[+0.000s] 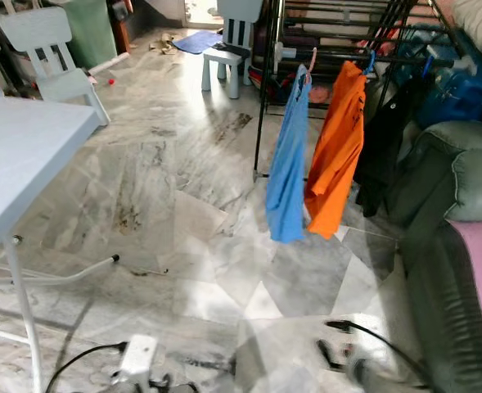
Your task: Hang hanger
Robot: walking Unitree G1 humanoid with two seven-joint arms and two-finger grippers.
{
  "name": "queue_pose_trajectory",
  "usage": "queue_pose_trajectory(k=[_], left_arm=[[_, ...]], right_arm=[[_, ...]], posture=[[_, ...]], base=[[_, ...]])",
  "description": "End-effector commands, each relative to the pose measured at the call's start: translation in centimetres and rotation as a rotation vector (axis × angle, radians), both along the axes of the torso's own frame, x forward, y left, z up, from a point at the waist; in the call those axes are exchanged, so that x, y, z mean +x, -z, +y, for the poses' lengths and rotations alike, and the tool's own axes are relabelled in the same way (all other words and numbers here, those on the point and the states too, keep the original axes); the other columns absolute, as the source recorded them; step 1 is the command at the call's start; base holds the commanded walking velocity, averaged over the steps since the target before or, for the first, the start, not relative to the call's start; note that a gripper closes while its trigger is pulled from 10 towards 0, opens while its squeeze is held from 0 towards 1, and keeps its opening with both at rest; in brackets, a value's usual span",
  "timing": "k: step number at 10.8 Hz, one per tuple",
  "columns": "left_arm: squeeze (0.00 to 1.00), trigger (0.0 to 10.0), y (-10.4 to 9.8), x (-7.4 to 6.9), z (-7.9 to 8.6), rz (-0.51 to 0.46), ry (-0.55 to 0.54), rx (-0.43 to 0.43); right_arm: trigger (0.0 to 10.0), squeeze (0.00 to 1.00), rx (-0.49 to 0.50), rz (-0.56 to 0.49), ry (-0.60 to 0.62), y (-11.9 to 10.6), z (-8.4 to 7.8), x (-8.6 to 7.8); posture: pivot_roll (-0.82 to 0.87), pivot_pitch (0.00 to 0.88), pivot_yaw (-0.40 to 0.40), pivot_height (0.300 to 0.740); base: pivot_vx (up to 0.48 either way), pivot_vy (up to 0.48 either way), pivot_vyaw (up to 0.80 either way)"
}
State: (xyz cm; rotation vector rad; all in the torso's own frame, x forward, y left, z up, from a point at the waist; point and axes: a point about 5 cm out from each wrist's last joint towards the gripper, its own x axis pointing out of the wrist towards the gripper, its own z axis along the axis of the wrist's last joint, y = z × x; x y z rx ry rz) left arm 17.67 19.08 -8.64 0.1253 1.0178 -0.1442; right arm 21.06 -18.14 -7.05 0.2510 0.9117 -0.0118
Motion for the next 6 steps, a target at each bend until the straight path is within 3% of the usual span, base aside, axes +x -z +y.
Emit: queue_pose_trajectory(k=[1, 2, 3, 4, 6], left_arm=[[0.00, 10.0, 0.1, -0.2, 0.1, 0.012, 0.046, 0.017], [0.00, 10.0, -0.3, 0.7, -0.4, -0.012, 0.084, 0.025], [0.00, 10.0, -0.7, 1.7, -0.9, -0.043, 0.084, 0.026], [0.00, 10.0, -1.2, 2.8, -1.5, -0.050, 0.013, 0.001], [0.00, 10.0, -1.4, 3.6, -2.7, -0.030, -0.062, -0.064]], right_arm=[[10.0, 0.00, 0.034, -0.021, 0.003, -0.3, 0.6, 0.6], [10.0, 0.00, 0.066, -0.022, -0.044, -0.2, 2.3, 0.7], [10.0, 0.00, 0.040, -0.023, -0.073, -0.2, 2.9, 0.6], [10.0, 0.00, -0.014, -0.002, -0.070, 0.1, 2.9, 0.2], [10.0, 0.00, -0.103, 0.044, -0.015, 0.7, 1.9, -0.7]], posture=[[0.02, 0.067, 0.052, 0.740], [0.00, 0.062, 0.073, 0.740], [-0.03, 0.061, 0.077, 0.740], [-0.04, 0.060, 0.078, 0.740], [-0.05, 0.057, 0.080, 0.740]], base=[[0.000, 0.000, 0.00], [0.000, 0.000, 0.00], [0.000, 0.000, 0.00], [0.000, 0.000, 0.00], [0.000, 0.000, 0.00]])
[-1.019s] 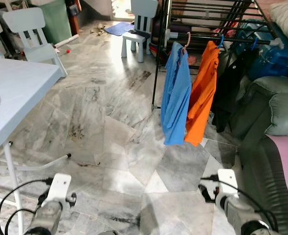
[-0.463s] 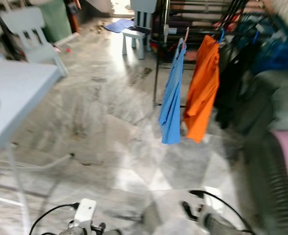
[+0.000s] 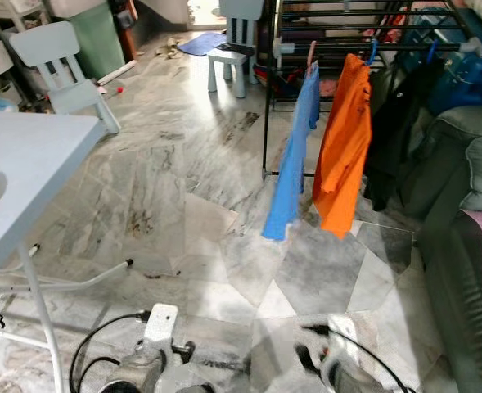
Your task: Hang hanger
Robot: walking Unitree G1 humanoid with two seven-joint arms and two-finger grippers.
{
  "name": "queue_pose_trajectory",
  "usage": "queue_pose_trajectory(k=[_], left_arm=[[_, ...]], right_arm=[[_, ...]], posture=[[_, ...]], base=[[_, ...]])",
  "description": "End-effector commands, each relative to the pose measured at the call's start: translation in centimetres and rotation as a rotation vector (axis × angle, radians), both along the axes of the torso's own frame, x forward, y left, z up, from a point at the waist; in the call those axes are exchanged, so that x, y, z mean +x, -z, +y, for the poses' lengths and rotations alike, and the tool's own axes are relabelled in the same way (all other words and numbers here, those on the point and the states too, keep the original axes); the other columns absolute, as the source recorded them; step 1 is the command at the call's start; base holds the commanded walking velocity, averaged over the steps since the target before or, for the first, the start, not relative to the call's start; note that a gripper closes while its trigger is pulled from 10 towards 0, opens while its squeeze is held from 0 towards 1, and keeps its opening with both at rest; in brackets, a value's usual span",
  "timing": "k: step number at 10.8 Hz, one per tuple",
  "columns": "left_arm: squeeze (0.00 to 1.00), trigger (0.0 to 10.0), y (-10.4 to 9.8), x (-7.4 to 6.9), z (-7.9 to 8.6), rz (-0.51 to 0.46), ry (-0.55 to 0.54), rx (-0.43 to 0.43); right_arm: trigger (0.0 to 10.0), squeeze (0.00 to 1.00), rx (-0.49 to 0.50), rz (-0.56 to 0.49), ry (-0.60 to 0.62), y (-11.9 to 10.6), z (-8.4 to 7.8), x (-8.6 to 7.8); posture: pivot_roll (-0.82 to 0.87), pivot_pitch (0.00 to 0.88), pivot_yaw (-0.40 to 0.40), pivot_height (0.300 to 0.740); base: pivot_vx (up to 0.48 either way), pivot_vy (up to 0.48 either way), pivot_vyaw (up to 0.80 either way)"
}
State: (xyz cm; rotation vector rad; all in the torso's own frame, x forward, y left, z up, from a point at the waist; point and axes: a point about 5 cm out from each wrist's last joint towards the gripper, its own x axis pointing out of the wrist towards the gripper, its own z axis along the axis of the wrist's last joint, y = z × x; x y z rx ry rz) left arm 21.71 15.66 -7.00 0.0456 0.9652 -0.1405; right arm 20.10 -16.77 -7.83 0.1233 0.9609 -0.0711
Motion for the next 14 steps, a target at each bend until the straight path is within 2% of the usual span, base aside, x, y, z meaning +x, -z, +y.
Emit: queue_pose_trajectory(k=[1, 3, 4, 7, 10, 14], left_arm=[[0.00, 10.0, 0.4, -0.8, 0.3, 0.033, -0.008, 0.011], [0.00, 10.0, 1.5, -2.8, 0.5, 0.126, 0.006, 0.033], [0.00, 10.0, 1.6, -2.9, 0.8, 0.129, -0.024, 0.026], [0.00, 10.0, 1.4, -2.7, 1.0, 0.123, 0.020, 0.067], [0.00, 10.0, 1.4, -2.5, 0.2, 0.116, 0.017, 0.052], [0.00, 10.0, 1.6, -2.9, -0.3, 0.115, -0.017, 0.038]], right_arm=[[10.0, 0.00, -0.051, -0.011, 0.017, -0.2, -0.7, 0.2], [10.0, 0.00, -0.121, 0.076, 0.052, 0.7, -3.3, -2.2], [10.0, 0.00, -0.129, 0.084, 0.064, 0.8, -3.8, -2.6], [10.0, 0.00, -0.137, 0.100, 0.112, 0.9, -5.6, -3.7], [10.0, 0.00, -0.178, 0.101, 0.085, 0.6, -6.9, -3.7], [10.0, 0.00, -0.198, 0.068, 0.013, -0.2, -7.3, -2.2]], posture=[[-0.06, 0.060, 0.086, 0.740], [-0.09, 0.065, 0.098, 0.740], [-0.10, 0.064, 0.103, 0.740], [-0.16, 0.047, 0.107, 0.740], [-0.18, 0.019, 0.077, 0.740], [-0.14, 0.000, -0.001, 0.740]], base=[[0.000, 0.000, 0.00], [0.000, 0.000, 0.00], [0.000, 0.000, 0.00], [0.000, 0.000, 0.00], [0.000, 0.000, 0.00], [0.000, 0.000, 0.00]])
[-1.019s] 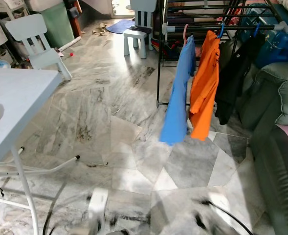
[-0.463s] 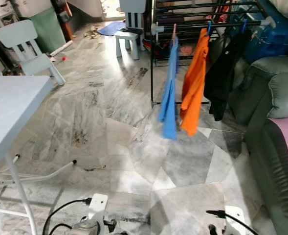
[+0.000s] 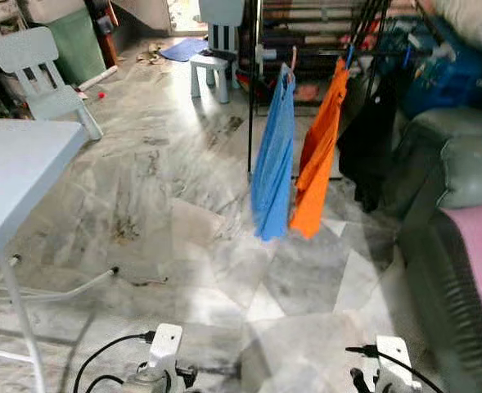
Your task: Hang hanger
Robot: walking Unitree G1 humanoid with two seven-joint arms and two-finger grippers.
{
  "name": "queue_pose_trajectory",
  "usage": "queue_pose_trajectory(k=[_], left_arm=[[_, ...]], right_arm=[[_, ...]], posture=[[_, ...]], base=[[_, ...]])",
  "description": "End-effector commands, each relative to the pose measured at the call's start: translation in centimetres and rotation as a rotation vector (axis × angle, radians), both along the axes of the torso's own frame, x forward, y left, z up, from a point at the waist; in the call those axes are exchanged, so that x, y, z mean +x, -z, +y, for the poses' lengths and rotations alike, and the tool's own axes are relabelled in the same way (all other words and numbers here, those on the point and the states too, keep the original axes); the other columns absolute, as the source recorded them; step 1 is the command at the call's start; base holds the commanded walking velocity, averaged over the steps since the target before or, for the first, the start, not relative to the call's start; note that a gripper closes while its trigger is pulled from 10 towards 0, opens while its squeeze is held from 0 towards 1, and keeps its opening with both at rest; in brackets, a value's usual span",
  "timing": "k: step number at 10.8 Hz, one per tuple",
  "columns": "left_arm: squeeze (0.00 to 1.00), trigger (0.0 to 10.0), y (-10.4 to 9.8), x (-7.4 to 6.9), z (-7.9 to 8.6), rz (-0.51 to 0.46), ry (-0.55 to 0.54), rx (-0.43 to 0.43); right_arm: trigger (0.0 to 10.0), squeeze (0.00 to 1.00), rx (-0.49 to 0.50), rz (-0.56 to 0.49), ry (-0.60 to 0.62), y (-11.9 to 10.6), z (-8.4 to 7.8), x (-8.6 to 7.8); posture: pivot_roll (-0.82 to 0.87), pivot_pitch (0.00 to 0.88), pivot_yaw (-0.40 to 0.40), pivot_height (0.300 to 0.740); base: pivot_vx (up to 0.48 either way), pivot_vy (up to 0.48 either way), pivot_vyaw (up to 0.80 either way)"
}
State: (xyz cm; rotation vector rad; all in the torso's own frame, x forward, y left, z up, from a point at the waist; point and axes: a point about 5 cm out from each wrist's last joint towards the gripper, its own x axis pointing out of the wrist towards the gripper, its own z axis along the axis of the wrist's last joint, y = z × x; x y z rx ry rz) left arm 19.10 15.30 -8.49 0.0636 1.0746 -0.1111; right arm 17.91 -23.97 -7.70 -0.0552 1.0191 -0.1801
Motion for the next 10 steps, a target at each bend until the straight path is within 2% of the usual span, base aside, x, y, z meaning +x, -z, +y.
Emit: queue_pose_trajectory(k=[1, 3, 4, 5, 7, 10], left_arm=[[0.00, 10.0, 0.3, -0.6, 0.5, 0.007, -0.045, 0.001], [0.00, 10.0, 0.3, -0.7, 0.9, 0.009, -0.056, 0.008], [0.00, 10.0, 0.3, -0.7, 1.2, 0.008, -0.053, 0.014], [0.00, 10.0, 0.2, -0.7, 1.6, 0.003, -0.038, 0.034], [0.00, 10.0, 0.2, -0.7, 2.3, 0.001, -0.020, 0.060], [0.00, 10.0, 0.1, -0.7, 2.9, 0.003, -0.010, 0.084]], right_arm=[[10.0, 0.00, 0.010, -0.024, -0.029, -0.4, 0.5, 1.1], [10.0, 0.00, 0.049, -0.069, -0.006, -0.8, 1.2, 2.2], [10.0, 0.00, 0.113, -0.097, 0.037, -0.8, 1.7, 2.4], [10.0, 0.00, 0.200, -0.122, 0.080, -0.7, 2.4, 2.3], [10.0, 0.00, 0.275, -0.096, 0.126, -0.1, 3.0, 1.3], [10.0, 0.00, 0.289, -0.060, 0.092, 0.2, 3.6, 1.0]], posture=[[-0.11, 0.000, -0.021, 0.740], [-0.09, 0.000, -0.015, 0.740], [-0.09, 0.006, -0.002, 0.740], [-0.08, 0.016, 0.016, 0.740], [-0.09, 0.025, 0.039, 0.740], [-0.08, 0.028, 0.046, 0.740]], base=[[0.000, 0.000, 0.00], [0.000, 0.000, 0.00], [0.000, 0.000, 0.00], [0.000, 0.000, 0.00], [0.000, 0.000, 0.00], [0.000, 0.000, 0.00]])
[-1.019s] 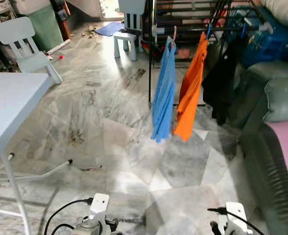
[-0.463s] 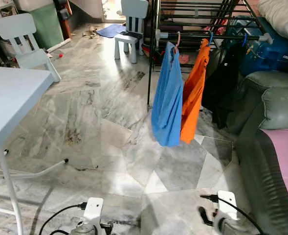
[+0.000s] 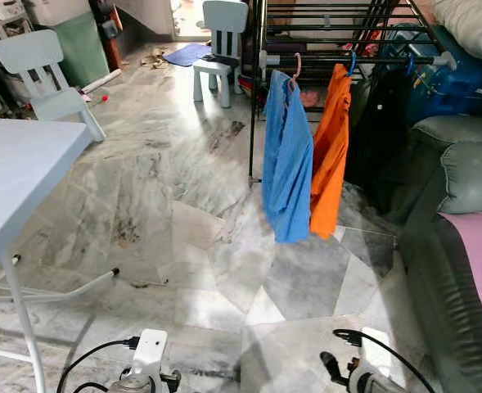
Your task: Hang hanger
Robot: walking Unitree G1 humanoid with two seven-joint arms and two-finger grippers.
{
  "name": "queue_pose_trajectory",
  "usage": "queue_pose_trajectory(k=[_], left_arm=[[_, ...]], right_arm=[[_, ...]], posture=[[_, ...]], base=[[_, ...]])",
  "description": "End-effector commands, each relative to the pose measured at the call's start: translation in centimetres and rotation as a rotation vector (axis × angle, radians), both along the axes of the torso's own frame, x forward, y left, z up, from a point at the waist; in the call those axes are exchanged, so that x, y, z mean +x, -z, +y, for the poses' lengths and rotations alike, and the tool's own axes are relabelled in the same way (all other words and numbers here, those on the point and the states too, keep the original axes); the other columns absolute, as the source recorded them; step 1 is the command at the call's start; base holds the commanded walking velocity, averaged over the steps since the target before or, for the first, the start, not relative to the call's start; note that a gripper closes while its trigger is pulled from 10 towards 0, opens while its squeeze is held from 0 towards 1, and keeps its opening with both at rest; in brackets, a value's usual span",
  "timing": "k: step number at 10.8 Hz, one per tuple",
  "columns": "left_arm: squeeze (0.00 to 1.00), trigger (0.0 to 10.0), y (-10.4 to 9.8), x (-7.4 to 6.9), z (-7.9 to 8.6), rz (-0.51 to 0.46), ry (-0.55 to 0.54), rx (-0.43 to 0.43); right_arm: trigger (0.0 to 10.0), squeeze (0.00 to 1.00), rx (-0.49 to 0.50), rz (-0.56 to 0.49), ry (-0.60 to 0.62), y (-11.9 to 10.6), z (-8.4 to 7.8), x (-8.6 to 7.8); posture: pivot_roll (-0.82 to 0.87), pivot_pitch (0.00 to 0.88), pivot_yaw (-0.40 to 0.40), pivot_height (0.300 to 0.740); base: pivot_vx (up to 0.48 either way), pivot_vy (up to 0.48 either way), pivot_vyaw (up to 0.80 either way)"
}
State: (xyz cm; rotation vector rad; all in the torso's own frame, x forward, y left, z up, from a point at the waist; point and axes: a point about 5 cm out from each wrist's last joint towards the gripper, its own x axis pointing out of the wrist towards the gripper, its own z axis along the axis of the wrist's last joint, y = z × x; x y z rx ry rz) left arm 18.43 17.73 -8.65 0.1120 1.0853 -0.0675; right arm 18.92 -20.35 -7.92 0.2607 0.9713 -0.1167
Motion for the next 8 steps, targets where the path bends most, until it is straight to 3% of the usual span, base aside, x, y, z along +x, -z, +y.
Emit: queue_pose_trajectory(k=[1, 8], left_arm=[[0.00, 10.0, -0.01, -0.08, 0.49, -0.003, -0.003, 0.020], [0.00, 10.0, 0.11, -0.48, 1.10, 0.008, 0.008, 0.054]], right_arm=[[10.0, 0.00, -0.003, 0.009, -0.022, 0.03, 0.09, -0.02], [10.0, 0.00, -0.098, 0.045, -0.081, 0.11, -0.05, -0.11]], posture=[[-0.08, 0.028, 0.044, 0.740], [-0.08, 0.021, 0.045, 0.740]], base=[[0.000, 0.000, 0.00], [0.000, 0.000, 0.00]])
